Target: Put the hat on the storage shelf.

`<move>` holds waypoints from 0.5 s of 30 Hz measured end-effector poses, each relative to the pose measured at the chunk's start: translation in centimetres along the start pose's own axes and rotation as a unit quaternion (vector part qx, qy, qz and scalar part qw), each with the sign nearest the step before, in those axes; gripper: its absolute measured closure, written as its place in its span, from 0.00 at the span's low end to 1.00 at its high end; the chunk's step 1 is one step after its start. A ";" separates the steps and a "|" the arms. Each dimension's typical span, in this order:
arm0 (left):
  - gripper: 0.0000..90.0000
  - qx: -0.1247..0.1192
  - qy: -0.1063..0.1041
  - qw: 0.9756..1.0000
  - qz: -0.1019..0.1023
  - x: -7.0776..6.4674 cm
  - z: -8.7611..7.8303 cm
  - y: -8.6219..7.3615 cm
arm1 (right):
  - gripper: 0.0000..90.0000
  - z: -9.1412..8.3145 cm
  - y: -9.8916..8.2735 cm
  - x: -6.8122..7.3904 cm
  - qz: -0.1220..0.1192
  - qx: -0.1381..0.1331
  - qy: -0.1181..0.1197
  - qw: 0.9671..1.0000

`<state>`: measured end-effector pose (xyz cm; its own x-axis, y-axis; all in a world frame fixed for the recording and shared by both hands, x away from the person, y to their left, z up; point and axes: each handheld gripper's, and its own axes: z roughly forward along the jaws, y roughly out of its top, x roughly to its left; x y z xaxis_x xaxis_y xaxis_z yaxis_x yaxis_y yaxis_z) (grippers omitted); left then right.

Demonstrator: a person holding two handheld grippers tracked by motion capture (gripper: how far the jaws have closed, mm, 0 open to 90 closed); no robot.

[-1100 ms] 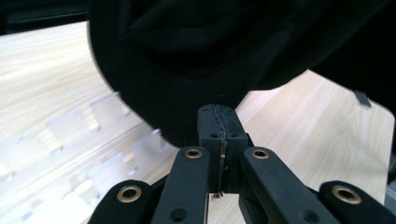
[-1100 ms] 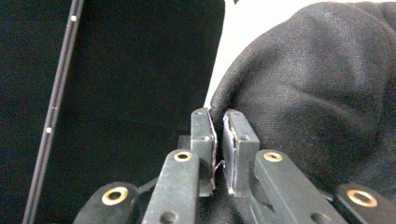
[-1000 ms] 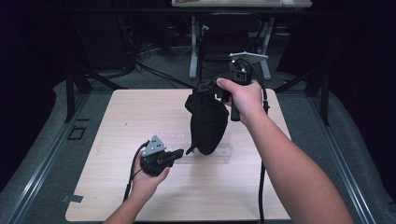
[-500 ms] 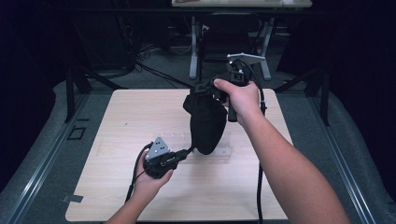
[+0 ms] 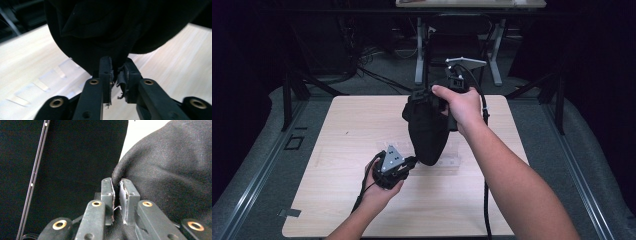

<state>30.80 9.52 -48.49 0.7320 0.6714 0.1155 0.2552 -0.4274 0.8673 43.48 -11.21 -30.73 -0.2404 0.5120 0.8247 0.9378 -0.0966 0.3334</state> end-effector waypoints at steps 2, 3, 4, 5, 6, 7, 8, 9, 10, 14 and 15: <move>0.93 0.002 0.004 1.000 0.005 0.0 0.0 0.0 | 0.88 -0.1 0.0 0.0 -0.001 -0.001 0.002 1.000; 0.93 0.002 0.005 1.000 0.006 0.0 0.0 0.0 | 0.87 -0.1 0.0 0.0 -0.003 -0.003 0.003 1.000; 0.94 0.004 0.009 1.000 0.011 -0.1 -0.1 0.0 | 0.86 -0.2 0.0 0.0 -0.004 -0.004 0.005 1.000; 0.94 0.004 0.011 1.000 0.012 -0.1 -0.1 -0.1 | 0.83 -0.3 -0.1 0.1 -0.004 -0.005 0.012 1.000; 0.94 0.007 0.014 1.000 0.010 0.0 -0.1 -0.1 | 0.81 -0.4 -0.1 0.2 -0.004 -0.008 0.014 1.000; 0.95 0.006 0.015 1.000 0.007 0.1 -0.1 -0.1 | 0.78 -0.7 -0.1 0.3 -0.011 -0.013 0.018 1.000; 0.95 0.007 0.016 1.000 0.002 0.2 -0.2 -0.2 | 0.78 -0.8 -0.1 0.5 -0.015 -0.018 0.017 1.000; 0.95 0.007 0.017 1.000 -0.001 0.3 -0.2 -0.3 | 0.76 -1.2 0.0 0.7 -0.019 -0.022 0.014 0.999; 0.95 0.008 0.018 1.000 -0.005 0.4 -0.3 -0.5 | 0.75 -1.5 0.0 0.8 -0.023 -0.023 0.012 0.999; 0.95 0.018 0.022 1.000 -0.007 0.7 -0.3 -1.3 | 0.74 -2.5 -0.1 0.9 -0.032 -0.030 0.006 0.999; 0.95 0.023 0.021 0.999 -0.011 0.7 -0.2 -1.6 | 0.74 -2.6 -0.2 0.8 -0.036 -0.031 -0.001 0.999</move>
<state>30.75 10.82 -49.70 0.6989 0.7056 0.1171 0.3010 -0.4388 0.8467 42.44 -13.03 -28.90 -0.3063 0.5205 0.7970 0.9008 -0.1122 0.4195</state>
